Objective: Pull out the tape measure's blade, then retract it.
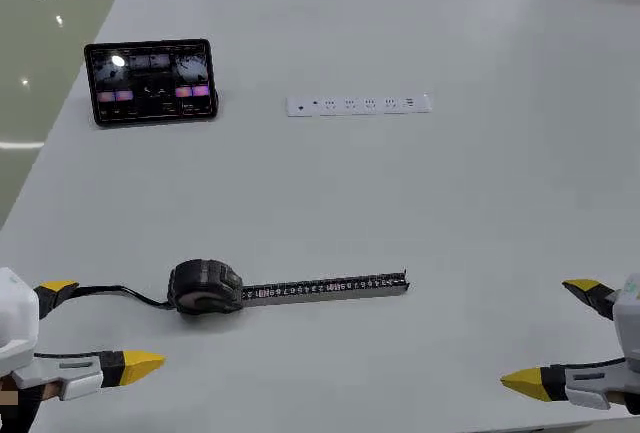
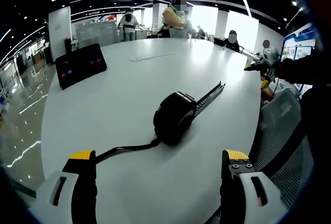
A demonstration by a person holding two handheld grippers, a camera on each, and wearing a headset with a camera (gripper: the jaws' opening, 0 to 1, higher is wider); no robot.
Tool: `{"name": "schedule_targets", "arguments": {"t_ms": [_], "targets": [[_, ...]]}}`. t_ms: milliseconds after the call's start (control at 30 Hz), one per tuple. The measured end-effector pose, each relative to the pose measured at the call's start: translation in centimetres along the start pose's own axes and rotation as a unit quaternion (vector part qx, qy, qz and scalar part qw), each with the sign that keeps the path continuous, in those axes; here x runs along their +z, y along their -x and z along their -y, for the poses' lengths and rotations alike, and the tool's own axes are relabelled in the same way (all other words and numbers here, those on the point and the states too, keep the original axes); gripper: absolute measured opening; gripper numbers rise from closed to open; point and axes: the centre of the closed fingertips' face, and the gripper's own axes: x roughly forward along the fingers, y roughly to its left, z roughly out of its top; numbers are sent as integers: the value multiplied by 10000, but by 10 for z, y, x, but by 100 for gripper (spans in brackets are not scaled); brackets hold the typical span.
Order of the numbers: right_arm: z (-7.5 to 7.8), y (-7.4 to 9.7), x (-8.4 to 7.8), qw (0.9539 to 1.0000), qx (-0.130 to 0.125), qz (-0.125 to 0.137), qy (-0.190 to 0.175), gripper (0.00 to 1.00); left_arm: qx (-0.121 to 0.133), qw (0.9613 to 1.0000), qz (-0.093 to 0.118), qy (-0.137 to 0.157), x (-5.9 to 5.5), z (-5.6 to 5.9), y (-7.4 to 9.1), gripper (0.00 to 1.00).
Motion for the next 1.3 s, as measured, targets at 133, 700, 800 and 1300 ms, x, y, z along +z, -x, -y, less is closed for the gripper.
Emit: {"name": "schedule_targets", "arguments": {"t_ms": [133,700,800,1300], "targets": [[1,2,3,10000,-12,-5,68,99,-31,10000,47,-16,3,4,0,99],[6,-9,37,9996,160,40,225,99,171,9991,157,346,37,17,-21,99],[4,-14,44,9988,262,-49,421,99,136,9992,161,333,44,23,-27,99],[3,-41,62,9883,752,-231,1304,99,0,9991,251,350,66,47,-52,99]]}}
